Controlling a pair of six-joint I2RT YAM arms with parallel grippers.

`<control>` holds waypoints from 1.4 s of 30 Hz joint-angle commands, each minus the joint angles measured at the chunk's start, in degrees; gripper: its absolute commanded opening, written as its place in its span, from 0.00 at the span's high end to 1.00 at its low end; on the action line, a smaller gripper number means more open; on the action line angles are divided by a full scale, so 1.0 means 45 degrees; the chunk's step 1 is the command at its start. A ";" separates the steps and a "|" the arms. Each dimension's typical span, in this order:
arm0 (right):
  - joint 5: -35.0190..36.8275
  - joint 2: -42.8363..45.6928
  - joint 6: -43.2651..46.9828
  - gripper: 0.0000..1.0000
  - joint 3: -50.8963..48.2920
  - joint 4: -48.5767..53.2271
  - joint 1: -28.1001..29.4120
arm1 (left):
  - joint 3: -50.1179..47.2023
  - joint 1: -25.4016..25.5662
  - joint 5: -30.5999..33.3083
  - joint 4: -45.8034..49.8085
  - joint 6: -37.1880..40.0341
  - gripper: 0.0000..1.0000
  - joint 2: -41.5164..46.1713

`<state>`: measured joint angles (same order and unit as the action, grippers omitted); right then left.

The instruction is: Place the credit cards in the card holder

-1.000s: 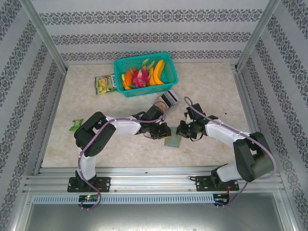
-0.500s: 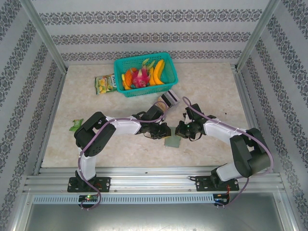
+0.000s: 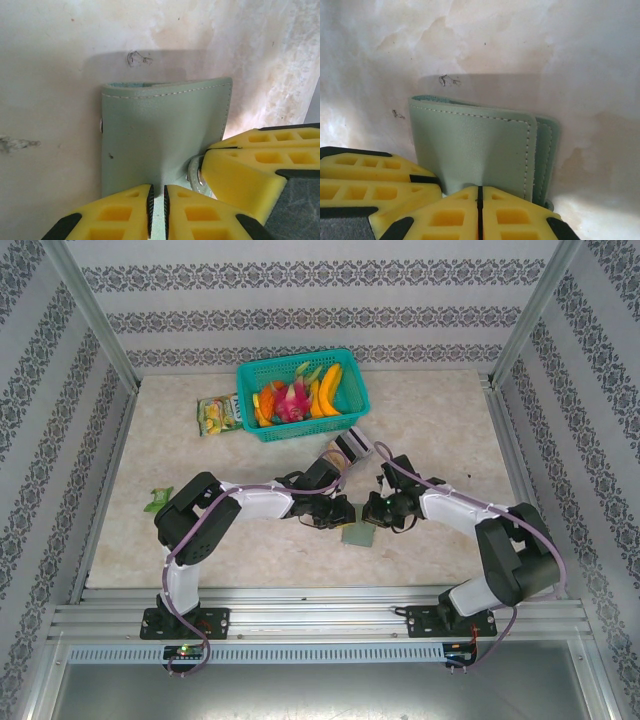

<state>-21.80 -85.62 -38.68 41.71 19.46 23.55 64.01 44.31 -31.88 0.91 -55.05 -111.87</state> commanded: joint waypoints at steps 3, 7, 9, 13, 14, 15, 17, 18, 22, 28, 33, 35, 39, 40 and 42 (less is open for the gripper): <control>0.0760 -0.0543 0.0409 0.94 0.0220 0.0969 0.0571 | 0.0091 0.0215 0.0238 0.0736 0.0297 0.82 -0.0359; 0.1020 -0.0368 0.0469 0.93 0.0089 0.1140 0.0875 | 0.0107 0.0222 0.0277 0.0755 0.0299 0.82 -0.0359; 0.1071 -0.0181 0.0598 0.93 0.0044 0.1209 0.0930 | 0.0083 0.0218 0.0310 0.0755 0.0275 0.82 -0.0338; 0.1212 0.0229 0.0752 0.92 0.0119 0.1317 0.0958 | 0.0074 0.0211 0.0303 0.0715 0.0260 0.82 -0.0335; 0.1241 0.0293 0.0743 0.92 0.0195 0.1382 0.0939 | 0.0073 0.0224 0.0302 0.0711 0.0260 0.82 -0.0334; 0.1300 0.0324 0.0741 0.92 0.0277 0.1467 0.0938 | 0.0095 0.0212 0.0302 0.0753 0.0279 0.82 -0.0324; 0.1387 0.0350 0.0611 0.92 0.0434 0.1561 0.0882 | 0.0102 0.0213 0.0297 0.0792 0.0299 0.82 -0.0322; 0.1263 0.0349 0.0568 0.92 0.0450 0.1479 0.0827 | 0.0102 0.0213 0.0320 0.0794 0.0298 0.82 -0.0323; 0.0923 0.0414 0.0358 0.91 0.0427 0.1144 0.0665 | 0.0109 0.0229 0.0306 0.0804 0.0298 0.82 -0.0320; 0.0495 0.0468 0.0256 0.89 0.0319 0.0821 0.0587 | 0.0093 0.0211 0.0306 0.0815 0.0337 0.82 -0.0364; 0.0462 0.0329 0.0290 0.89 0.0354 0.0991 0.0542 | 0.0100 0.0222 0.0285 0.0792 0.0302 0.82 -0.0366; 0.0454 0.0247 0.0313 0.88 0.0398 0.1093 0.0504 | 0.0092 0.0214 0.0276 0.0800 0.0319 0.82 -0.0361; 0.0628 0.0598 0.0197 0.87 0.0437 0.1111 0.0528 | 0.0131 0.0212 0.0245 0.0813 0.0328 0.82 -0.0384; 0.0751 0.0736 0.0173 0.86 0.0442 0.1162 0.0522 | 0.0113 0.0225 0.0252 0.0814 0.0335 0.82 -0.0376; 0.0929 0.1041 0.0177 0.86 0.0456 0.1292 0.0465 | 0.0112 0.0211 0.0253 0.0831 0.0349 0.82 -0.0364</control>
<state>-18.26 -83.55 -37.32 43.05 23.07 26.35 64.05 44.31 -31.88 1.10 -54.61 -111.87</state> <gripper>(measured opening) 0.137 0.177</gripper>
